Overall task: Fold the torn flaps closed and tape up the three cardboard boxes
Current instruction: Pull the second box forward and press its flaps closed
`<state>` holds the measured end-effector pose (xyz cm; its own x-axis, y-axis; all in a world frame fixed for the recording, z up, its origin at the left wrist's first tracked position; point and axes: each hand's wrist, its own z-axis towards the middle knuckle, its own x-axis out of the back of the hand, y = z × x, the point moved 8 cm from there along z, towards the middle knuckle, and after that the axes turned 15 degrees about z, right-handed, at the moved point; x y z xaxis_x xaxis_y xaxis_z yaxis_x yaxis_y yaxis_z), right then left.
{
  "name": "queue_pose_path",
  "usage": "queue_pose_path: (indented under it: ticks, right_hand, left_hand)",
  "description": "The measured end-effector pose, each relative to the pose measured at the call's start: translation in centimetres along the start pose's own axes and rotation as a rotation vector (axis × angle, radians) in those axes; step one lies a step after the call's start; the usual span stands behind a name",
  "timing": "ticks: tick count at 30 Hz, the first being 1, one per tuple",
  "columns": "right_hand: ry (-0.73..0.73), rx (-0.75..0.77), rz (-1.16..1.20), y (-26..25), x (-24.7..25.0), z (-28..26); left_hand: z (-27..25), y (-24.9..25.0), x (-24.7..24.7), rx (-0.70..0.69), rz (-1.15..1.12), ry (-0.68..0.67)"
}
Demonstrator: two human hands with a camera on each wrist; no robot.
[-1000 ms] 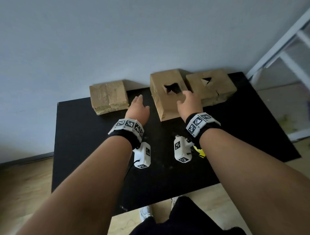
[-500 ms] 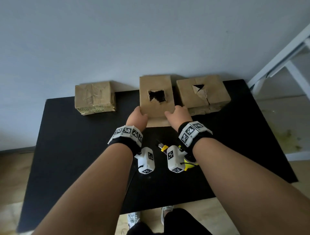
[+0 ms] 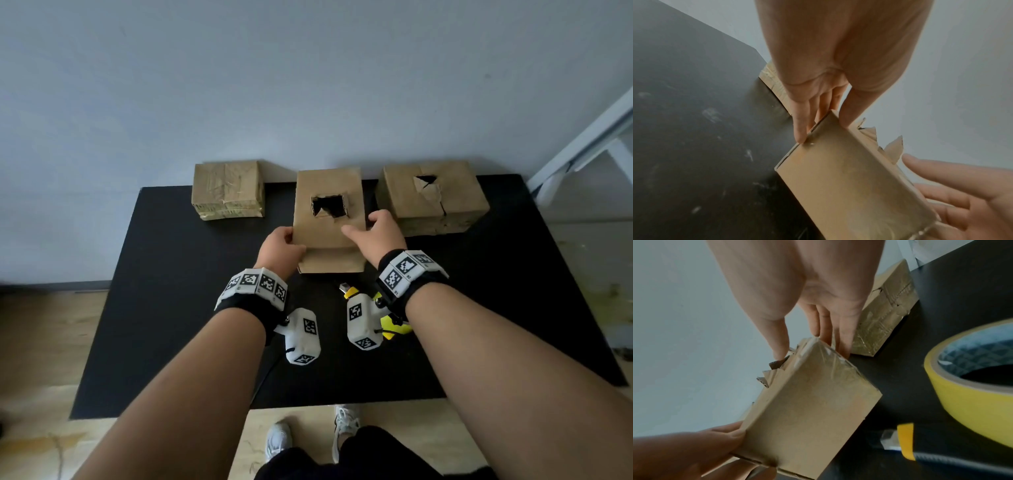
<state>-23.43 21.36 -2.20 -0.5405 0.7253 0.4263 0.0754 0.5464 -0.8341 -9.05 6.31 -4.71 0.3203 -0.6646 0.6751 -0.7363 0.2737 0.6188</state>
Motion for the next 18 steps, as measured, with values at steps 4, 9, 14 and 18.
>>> queue_pose_path:
  ticks: [4,9,14,18]
  right_hand:
    - [-0.072,-0.008,-0.078,0.1,-3.0,-2.7]
    - [-0.141,-0.044,-0.079,0.6,-7.8,-6.7]
    - [-0.226,-0.164,0.037,2.6,-12.6,-11.2]
    - [-0.151,-0.080,-0.191,2.1,-13.3,-11.6]
  left_hand:
    - [-1.9,-2.3,3.0,-0.002,-0.029,0.029]
    - [-4.5,-7.0,7.1,0.054,0.000,0.078]
    - [-6.1,-12.8,9.5,0.145,0.074,0.100]
    - [-7.4,-15.6,9.1,0.200,0.108,0.092]
